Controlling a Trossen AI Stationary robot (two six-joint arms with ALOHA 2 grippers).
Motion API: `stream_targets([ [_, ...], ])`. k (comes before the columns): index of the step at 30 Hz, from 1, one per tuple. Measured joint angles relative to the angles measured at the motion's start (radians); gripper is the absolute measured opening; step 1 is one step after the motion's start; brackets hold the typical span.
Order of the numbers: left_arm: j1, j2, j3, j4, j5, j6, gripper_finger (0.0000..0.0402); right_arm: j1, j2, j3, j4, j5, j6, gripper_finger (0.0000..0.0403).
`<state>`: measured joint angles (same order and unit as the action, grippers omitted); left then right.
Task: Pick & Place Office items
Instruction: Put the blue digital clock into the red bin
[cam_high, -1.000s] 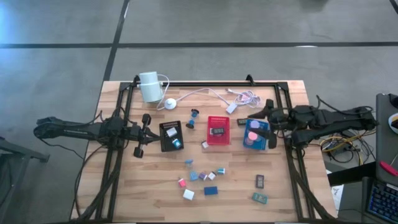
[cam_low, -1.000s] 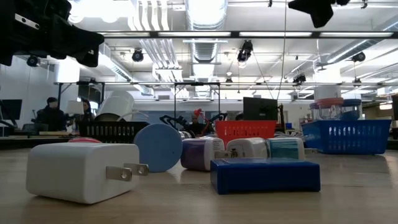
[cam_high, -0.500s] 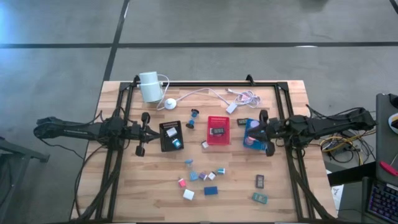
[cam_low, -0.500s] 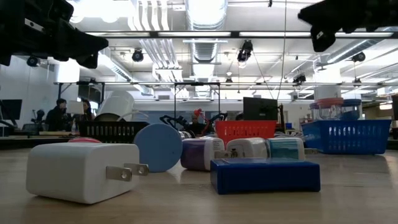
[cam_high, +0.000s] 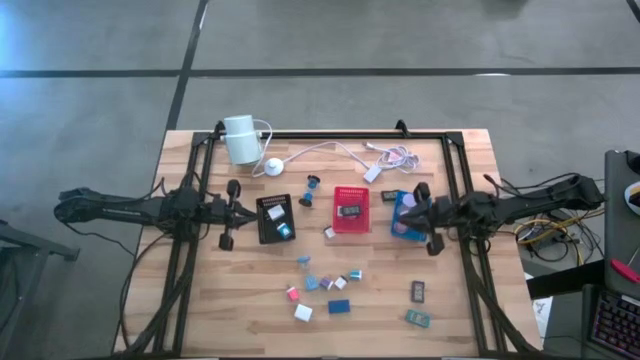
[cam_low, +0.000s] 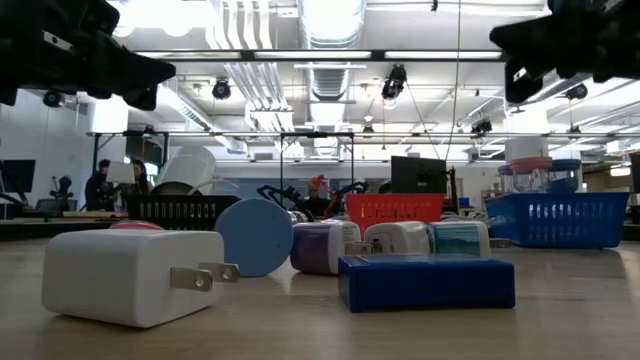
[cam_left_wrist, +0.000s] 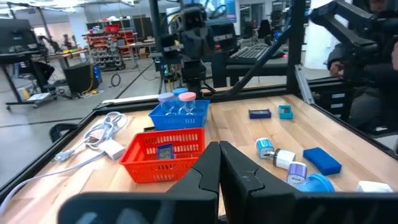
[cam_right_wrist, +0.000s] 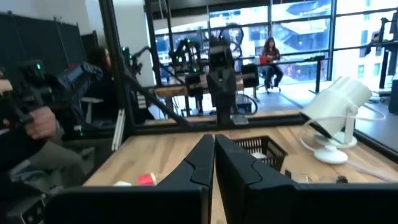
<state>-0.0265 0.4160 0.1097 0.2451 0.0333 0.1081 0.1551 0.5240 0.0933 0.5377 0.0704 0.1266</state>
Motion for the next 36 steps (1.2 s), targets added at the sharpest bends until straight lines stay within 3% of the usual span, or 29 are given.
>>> stream_targets([
  [8,0.0,0.0,0.0,0.0,-0.041,-0.007,0.0007,0.0,0.0,-0.084,0.13,0.0,-0.032,0.0013],
  [24,0.0,0.0,0.003,0.005,-0.079,0.0,0.0007,0.0,0.003,-0.085,0.109,-0.026,-0.053,0.0013],
  [27,0.007,0.0,0.027,0.006,-0.123,-0.008,0.0007,0.0,0.004,-0.085,0.102,-0.026,-0.075,0.0013],
  [36,0.015,0.002,0.115,-0.042,-0.124,-0.038,0.0007,0.0,0.086,-0.085,0.094,-0.018,-0.08,0.0013],
])
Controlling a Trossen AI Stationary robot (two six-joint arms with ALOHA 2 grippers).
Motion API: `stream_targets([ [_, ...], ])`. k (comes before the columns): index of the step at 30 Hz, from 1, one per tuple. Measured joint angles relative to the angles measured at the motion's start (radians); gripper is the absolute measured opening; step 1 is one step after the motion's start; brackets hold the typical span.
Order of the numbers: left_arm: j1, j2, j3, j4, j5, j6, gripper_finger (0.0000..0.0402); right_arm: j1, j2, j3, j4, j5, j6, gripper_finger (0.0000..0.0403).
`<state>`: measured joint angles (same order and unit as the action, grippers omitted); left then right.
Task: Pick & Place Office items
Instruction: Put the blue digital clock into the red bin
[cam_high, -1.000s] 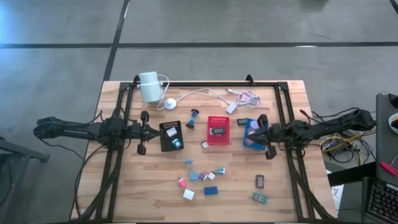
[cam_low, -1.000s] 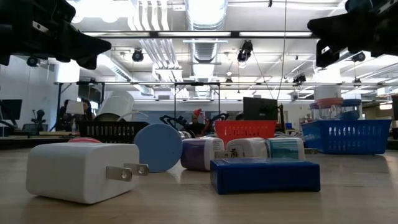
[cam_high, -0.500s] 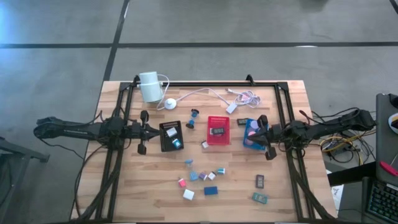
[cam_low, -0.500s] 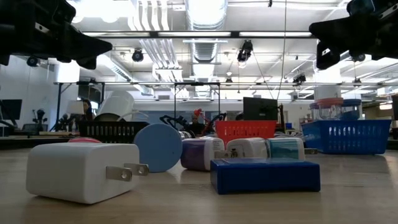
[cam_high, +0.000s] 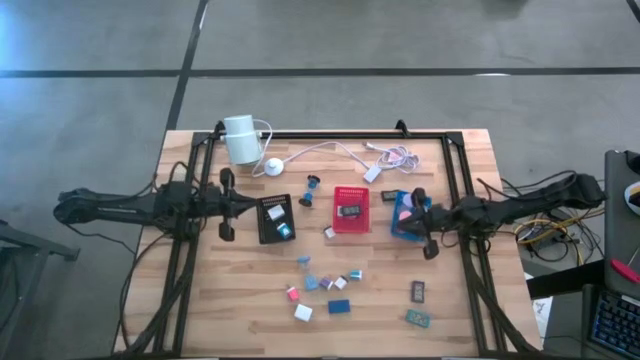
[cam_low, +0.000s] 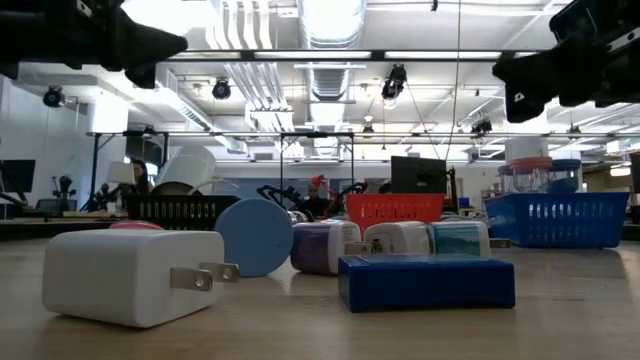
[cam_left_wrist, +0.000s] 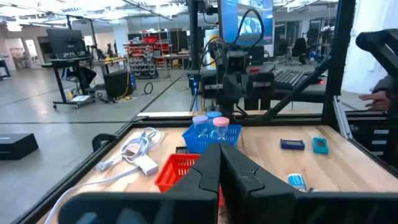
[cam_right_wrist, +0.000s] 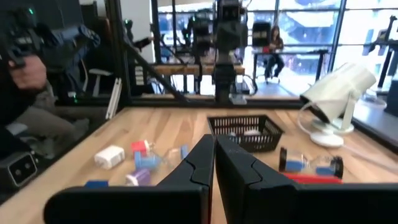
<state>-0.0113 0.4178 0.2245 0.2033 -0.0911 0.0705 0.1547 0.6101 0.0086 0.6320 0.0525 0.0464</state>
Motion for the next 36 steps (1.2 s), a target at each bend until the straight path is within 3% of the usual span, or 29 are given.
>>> stream_targets([
  [14,0.0,0.009,-0.015,0.013,-0.007,0.03,0.0007,0.0,0.191,0.001,0.125,0.0,0.066,0.0013],
  [18,0.0,0.009,-0.016,0.01,-0.007,0.028,0.0007,0.002,0.239,0.07,0.098,-0.012,0.064,0.0013],
  [22,0.0,0.012,-0.017,-0.004,-0.007,0.038,0.0007,0.006,0.302,0.25,-0.198,-0.024,0.058,0.0013],
  [27,0.0,0.012,-0.017,-0.013,-0.007,0.073,0.0007,0.007,0.401,0.523,-0.636,-0.024,0.165,0.0013],
  [32,0.0,0.012,-0.017,-0.022,-0.007,0.087,0.0007,0.026,0.501,0.751,-0.908,-0.03,0.23,0.0016],
  [36,0.0,0.012,-0.017,-0.025,-0.007,0.087,0.0007,0.052,0.59,0.902,-1.078,-0.031,0.264,0.0044],
])
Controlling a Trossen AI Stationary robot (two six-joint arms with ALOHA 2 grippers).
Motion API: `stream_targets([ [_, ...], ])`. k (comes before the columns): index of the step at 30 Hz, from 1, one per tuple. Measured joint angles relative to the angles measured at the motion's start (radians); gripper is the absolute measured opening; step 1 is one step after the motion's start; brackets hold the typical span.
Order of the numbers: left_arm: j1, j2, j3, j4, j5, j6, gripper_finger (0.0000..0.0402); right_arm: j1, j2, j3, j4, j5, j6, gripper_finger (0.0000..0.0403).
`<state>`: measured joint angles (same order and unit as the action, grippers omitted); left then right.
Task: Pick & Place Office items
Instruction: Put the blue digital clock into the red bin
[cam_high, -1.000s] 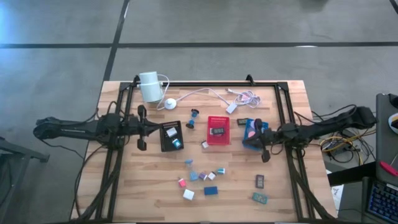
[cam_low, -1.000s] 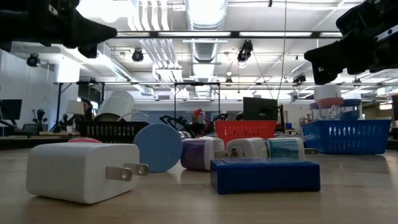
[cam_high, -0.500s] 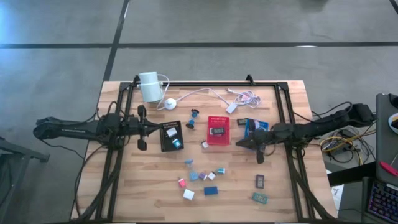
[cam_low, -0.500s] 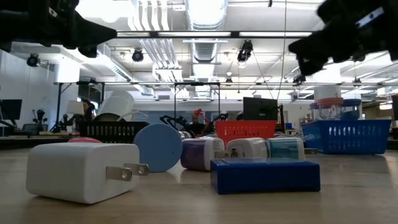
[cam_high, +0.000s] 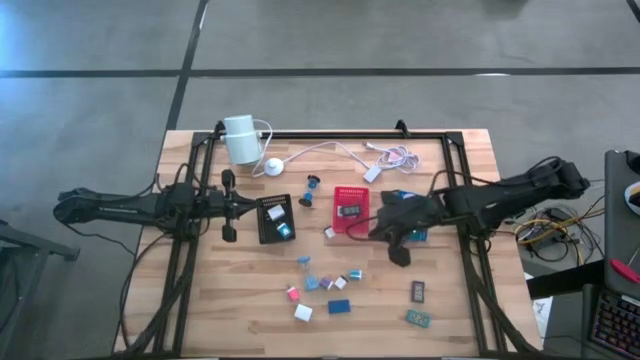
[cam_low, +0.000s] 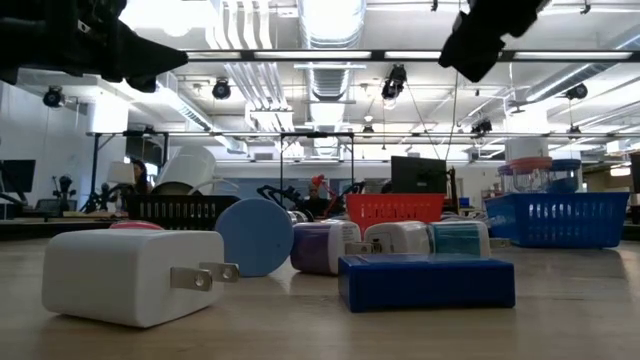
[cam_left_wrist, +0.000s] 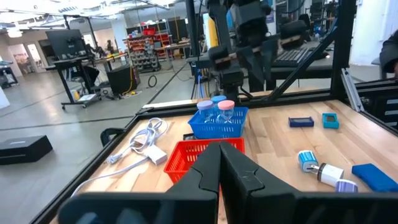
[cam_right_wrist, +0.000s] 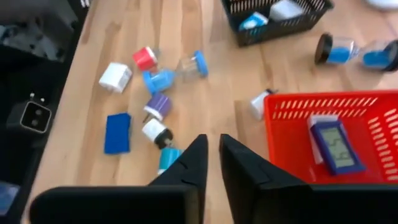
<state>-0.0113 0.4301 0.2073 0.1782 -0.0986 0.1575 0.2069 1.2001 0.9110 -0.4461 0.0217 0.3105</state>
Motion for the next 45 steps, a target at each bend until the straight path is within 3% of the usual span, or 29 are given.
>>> stream_targets([
  [13,0.0,0.009,0.0,0.0,0.0,-0.046,0.0007,0.13,0.321,0.281,-0.197,0.007,0.049,0.0192],
  [23,0.0,0.014,-0.015,0.0,0.0,-0.067,0.0007,0.163,0.52,0.422,-0.269,0.007,0.039,0.0269],
  [33,0.0,0.018,-0.031,0.0,0.0,-0.087,0.0007,0.164,0.56,0.413,-0.29,0.015,0.076,0.0303],
  [45,0.0,0.019,-0.032,0.0,0.0,-0.087,0.0007,0.151,0.522,0.403,-0.223,0.091,-0.02,0.0294],
])
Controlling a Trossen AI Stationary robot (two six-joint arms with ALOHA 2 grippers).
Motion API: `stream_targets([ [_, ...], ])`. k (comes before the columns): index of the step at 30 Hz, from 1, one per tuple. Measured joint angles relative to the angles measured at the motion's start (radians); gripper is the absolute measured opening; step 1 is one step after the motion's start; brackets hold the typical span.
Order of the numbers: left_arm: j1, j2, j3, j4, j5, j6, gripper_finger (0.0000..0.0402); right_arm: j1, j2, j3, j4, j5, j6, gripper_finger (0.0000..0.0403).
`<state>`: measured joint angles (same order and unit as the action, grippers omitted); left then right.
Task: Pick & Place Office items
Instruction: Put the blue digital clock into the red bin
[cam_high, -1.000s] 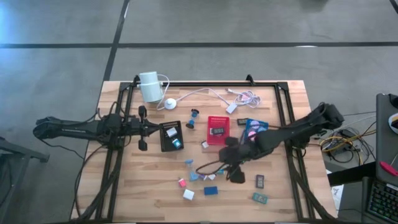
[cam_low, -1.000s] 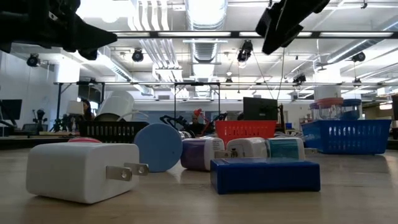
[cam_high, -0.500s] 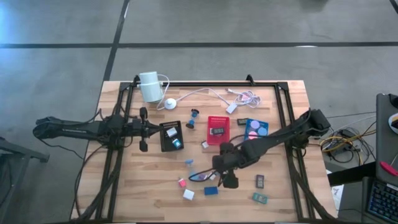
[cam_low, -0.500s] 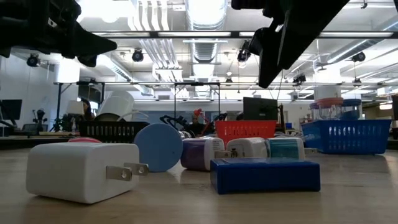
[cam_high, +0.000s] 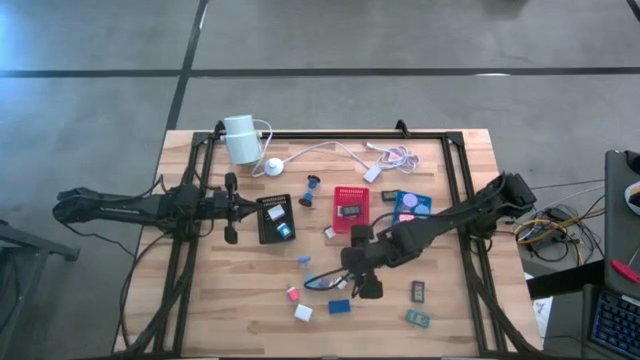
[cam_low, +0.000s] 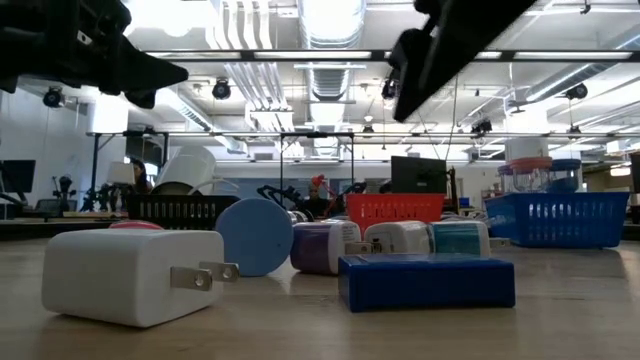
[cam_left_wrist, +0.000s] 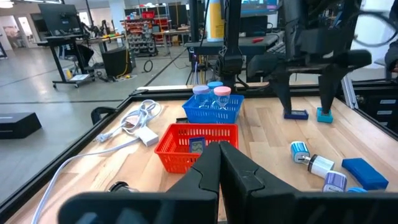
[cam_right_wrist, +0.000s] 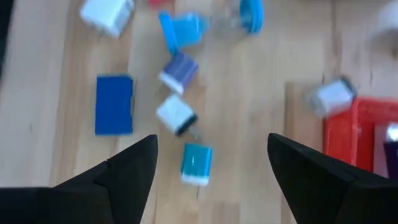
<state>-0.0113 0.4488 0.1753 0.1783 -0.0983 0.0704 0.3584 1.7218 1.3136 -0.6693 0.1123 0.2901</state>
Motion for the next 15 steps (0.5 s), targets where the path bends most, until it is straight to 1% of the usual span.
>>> stream_targets([
  [3,0.0,0.0,0.0,0.0,0.0,-0.004,0.0007,-0.006,0.0,0.002,0.02,-0.001,-0.013,0.0293],
  [6,0.0,0.0,0.0,0.0,0.0,-0.003,0.0007,-0.003,0.002,0.002,0.031,-0.04,-0.02,0.0294],
  [9,0.0,0.0,0.0,0.0,0.0,-0.003,0.0007,0.02,0.008,0.002,0.06,-0.066,-0.006,0.0294],
  [15,0.0,0.0,0.0,0.0,0.0,-0.004,0.0007,0.079,0.045,0.002,0.109,-0.068,0.003,0.0292],
])
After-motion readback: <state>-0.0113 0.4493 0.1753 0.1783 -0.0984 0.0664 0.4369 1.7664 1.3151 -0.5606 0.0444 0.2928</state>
